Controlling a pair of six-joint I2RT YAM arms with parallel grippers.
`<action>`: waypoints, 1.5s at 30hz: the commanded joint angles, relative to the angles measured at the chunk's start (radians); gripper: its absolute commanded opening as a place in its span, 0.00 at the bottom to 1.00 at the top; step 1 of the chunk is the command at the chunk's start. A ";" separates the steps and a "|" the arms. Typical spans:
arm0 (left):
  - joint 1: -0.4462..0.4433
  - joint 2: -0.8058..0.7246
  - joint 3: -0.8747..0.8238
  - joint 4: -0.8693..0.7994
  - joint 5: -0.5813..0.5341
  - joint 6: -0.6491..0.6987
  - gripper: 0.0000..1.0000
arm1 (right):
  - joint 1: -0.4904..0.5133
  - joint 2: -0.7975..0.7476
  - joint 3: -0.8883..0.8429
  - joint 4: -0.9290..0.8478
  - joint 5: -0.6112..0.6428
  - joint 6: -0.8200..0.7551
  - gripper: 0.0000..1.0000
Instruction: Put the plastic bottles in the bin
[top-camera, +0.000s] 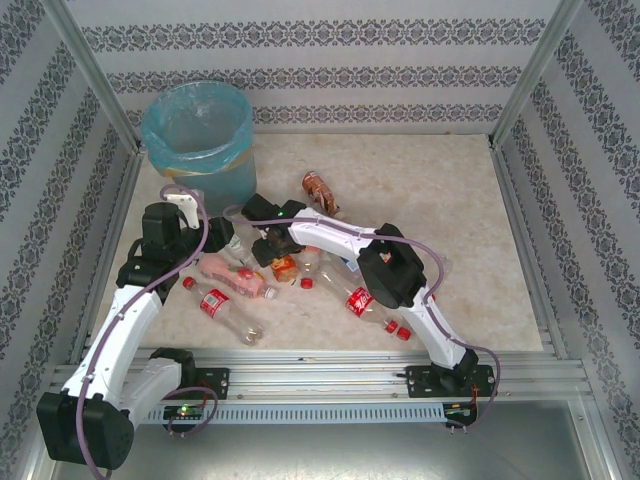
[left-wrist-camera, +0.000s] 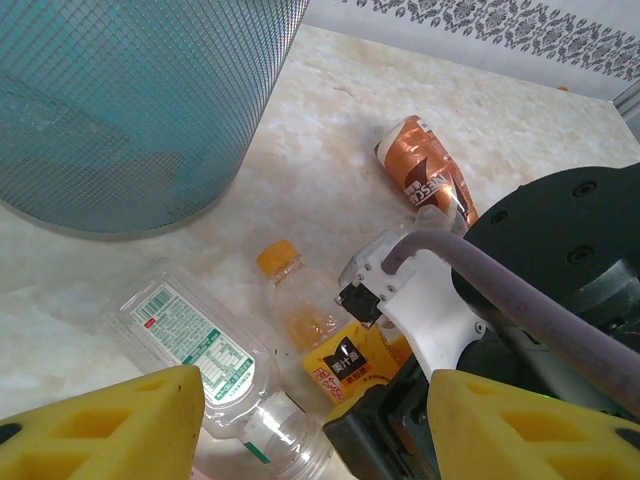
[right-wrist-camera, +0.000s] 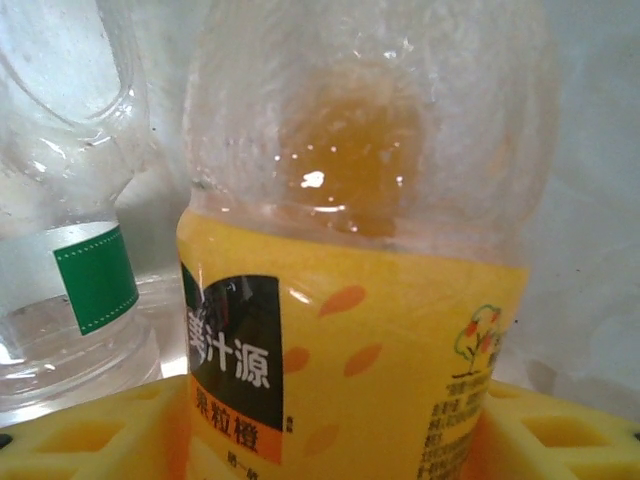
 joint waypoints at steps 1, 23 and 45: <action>-0.010 0.001 0.027 0.043 0.009 0.007 0.61 | -0.009 -0.048 0.013 -0.029 -0.004 -0.003 0.61; -0.009 -0.001 0.225 0.163 0.132 -0.010 0.69 | -0.010 -0.559 -0.442 0.425 -0.092 -0.155 0.53; -0.009 0.082 0.222 0.260 0.442 -0.271 0.54 | 0.004 -0.832 -0.741 0.776 -0.289 -0.161 0.53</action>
